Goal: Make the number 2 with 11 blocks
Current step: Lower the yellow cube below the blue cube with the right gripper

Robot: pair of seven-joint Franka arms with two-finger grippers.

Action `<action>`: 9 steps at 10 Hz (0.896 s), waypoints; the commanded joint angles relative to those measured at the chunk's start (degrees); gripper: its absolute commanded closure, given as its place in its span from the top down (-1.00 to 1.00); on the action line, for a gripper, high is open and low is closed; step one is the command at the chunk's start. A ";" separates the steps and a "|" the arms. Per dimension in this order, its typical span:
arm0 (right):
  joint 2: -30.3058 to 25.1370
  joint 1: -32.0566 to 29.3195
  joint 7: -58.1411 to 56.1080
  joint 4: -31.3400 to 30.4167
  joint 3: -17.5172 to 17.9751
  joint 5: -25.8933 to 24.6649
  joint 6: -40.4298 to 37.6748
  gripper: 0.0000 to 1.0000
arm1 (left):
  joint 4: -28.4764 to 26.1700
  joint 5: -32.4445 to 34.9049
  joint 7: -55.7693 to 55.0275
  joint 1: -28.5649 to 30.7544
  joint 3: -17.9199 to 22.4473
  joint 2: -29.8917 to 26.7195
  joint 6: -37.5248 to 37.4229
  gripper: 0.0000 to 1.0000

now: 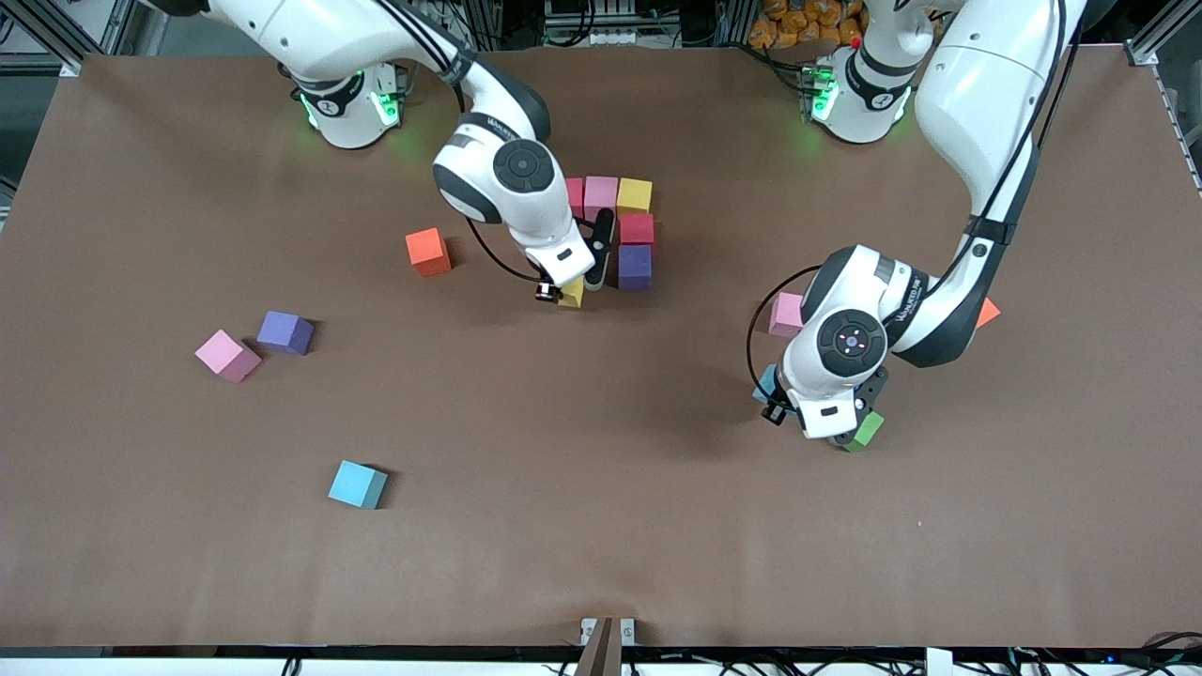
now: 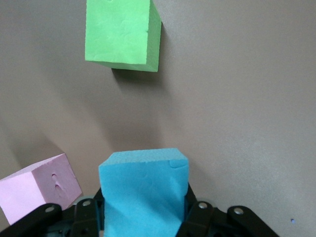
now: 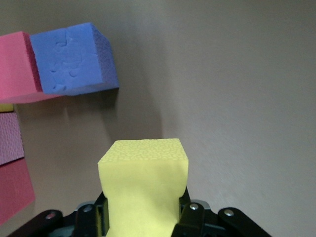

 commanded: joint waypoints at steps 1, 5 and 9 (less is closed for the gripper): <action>2.00 2.79 0.46 0.27 -0.41 -0.34 2.64 -0.47 | -2.02 -1.34 -2.31 0.29 -0.12 -1.31 0.95 -1.00; 2.97 5.44 3.08 -1.13 -0.49 -1.30 5.62 -0.47 | -1.93 -1.34 -3.11 1.25 -0.03 -1.40 0.86 -1.00; 3.41 5.26 3.18 -1.49 -1.46 -4.20 5.90 -0.46 | -1.93 -1.78 -3.20 1.43 -0.12 -1.40 0.86 -1.00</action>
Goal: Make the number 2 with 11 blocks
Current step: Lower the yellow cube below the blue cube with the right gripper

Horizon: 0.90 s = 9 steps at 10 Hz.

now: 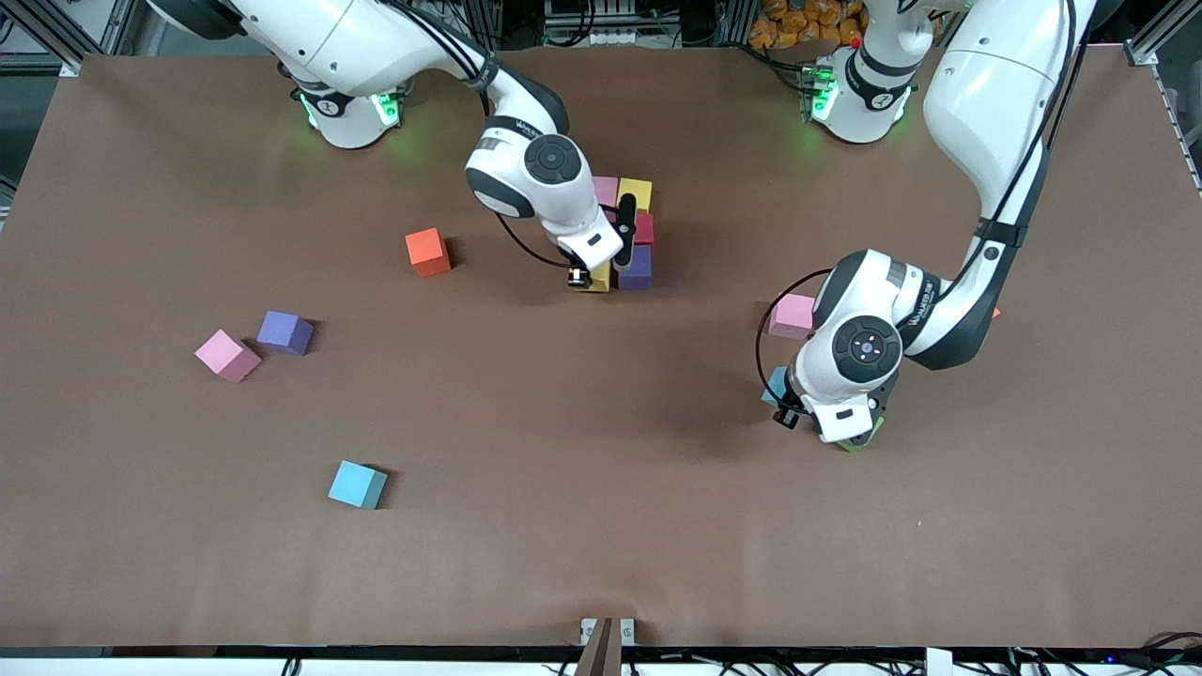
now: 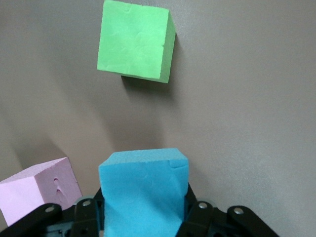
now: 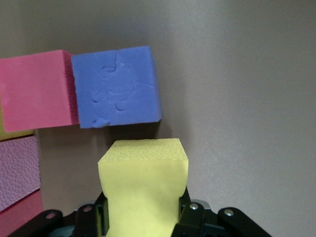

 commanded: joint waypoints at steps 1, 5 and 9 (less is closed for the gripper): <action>0.19 0.23 1.68 -0.41 -0.16 -1.57 1.07 -0.46 | -1.52 -1.41 -0.87 0.16 -0.14 -1.40 0.70 -1.00; 0.54 3.39 3.52 -0.32 -1.56 -1.66 1.60 -0.46 | -1.43 -1.50 -1.58 0.77 -0.14 -1.75 0.61 -1.00; 0.89 3.57 3.62 -0.32 -2.00 -1.83 1.69 -0.45 | -1.43 -1.50 -1.93 0.68 -0.14 -1.75 0.61 -1.00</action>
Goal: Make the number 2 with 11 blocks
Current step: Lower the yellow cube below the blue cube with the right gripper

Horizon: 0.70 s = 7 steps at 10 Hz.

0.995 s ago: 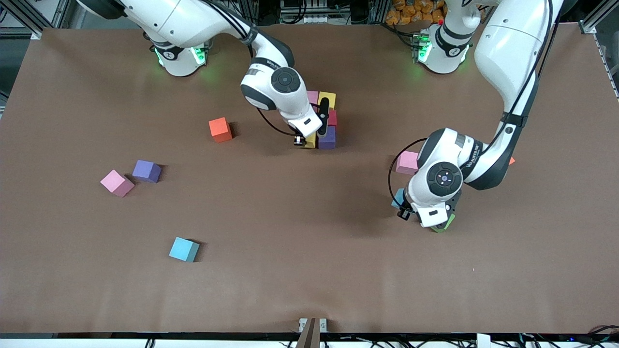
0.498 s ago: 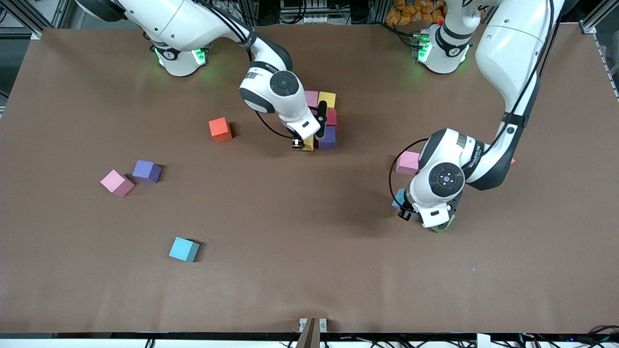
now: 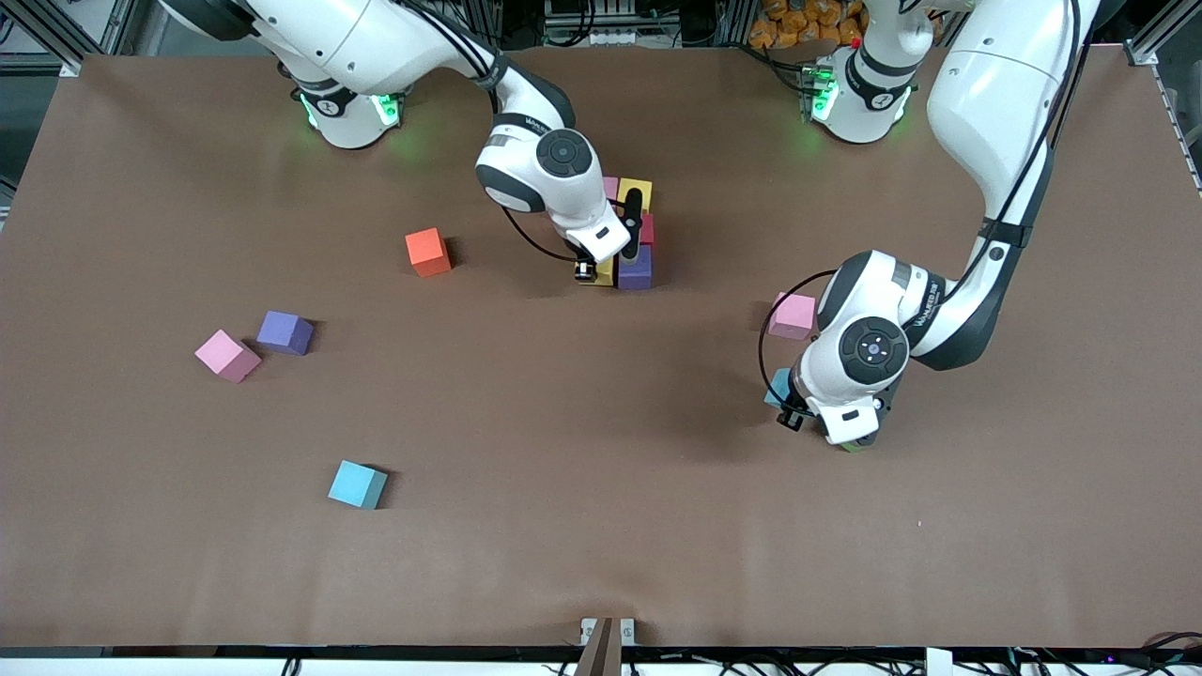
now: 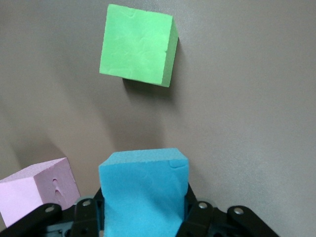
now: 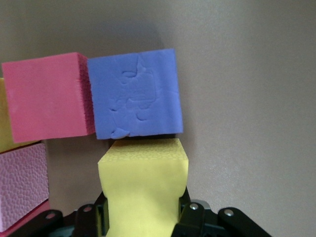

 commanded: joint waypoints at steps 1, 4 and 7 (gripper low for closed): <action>0.61 0.40 1.63 0.00 -0.45 -1.60 1.41 -0.44 | -1.44 -1.42 -0.85 0.19 -0.09 -1.69 0.37 -1.00; 1.14 1.10 1.63 0.09 -1.50 -1.60 3.16 -0.44 | -1.44 -1.42 -0.85 0.27 -0.09 -1.69 0.28 -1.00; 1.49 2.34 1.63 0.27 -2.74 -1.60 3.61 -0.43 | -1.36 -1.42 -0.85 0.27 -0.09 -1.69 0.28 -1.00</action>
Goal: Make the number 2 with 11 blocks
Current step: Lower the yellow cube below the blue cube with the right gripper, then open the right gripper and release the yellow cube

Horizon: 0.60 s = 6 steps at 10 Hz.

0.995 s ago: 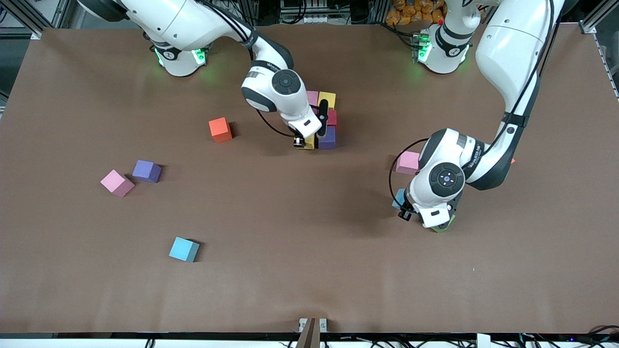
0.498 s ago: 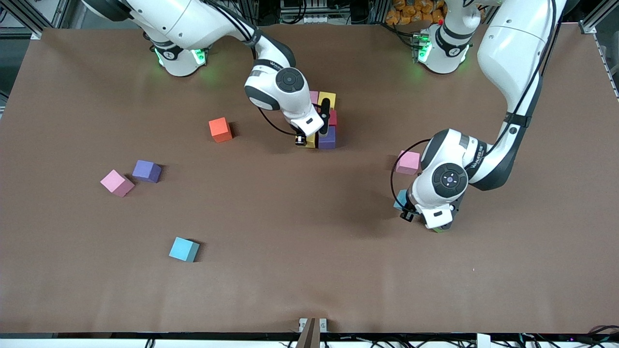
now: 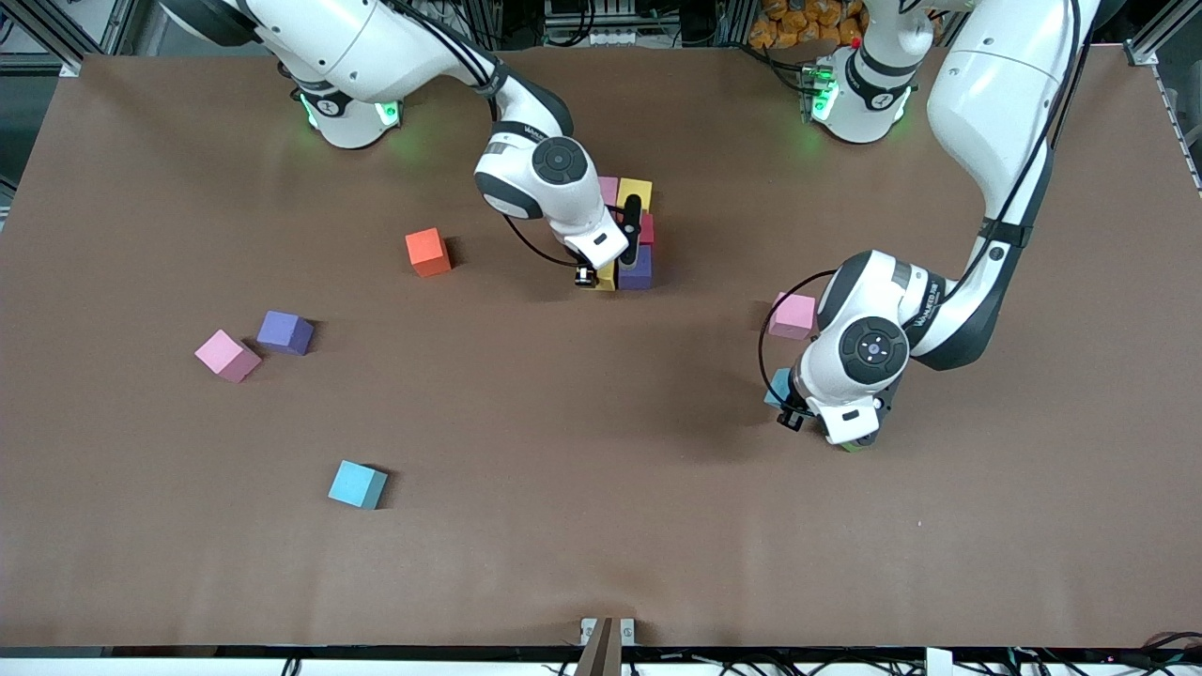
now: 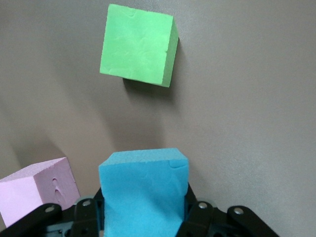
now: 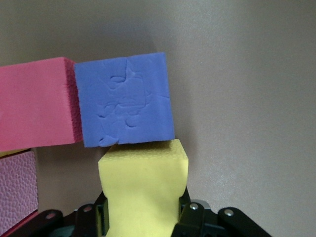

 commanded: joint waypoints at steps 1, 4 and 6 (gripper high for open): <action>0.61 1.62 1.63 0.28 -1.41 -1.49 0.84 -0.43 | -1.36 -1.42 -0.66 0.25 -0.09 -1.68 0.27 -1.00; 0.61 1.80 1.71 0.19 -1.50 -1.49 0.84 -0.16 | -1.27 -1.42 -0.66 0.25 -0.09 -1.68 0.18 -1.00; 0.61 1.80 1.71 0.10 -1.50 -1.32 0.84 0.53 | -1.27 -1.42 -0.66 0.25 -0.09 -1.68 0.18 -1.00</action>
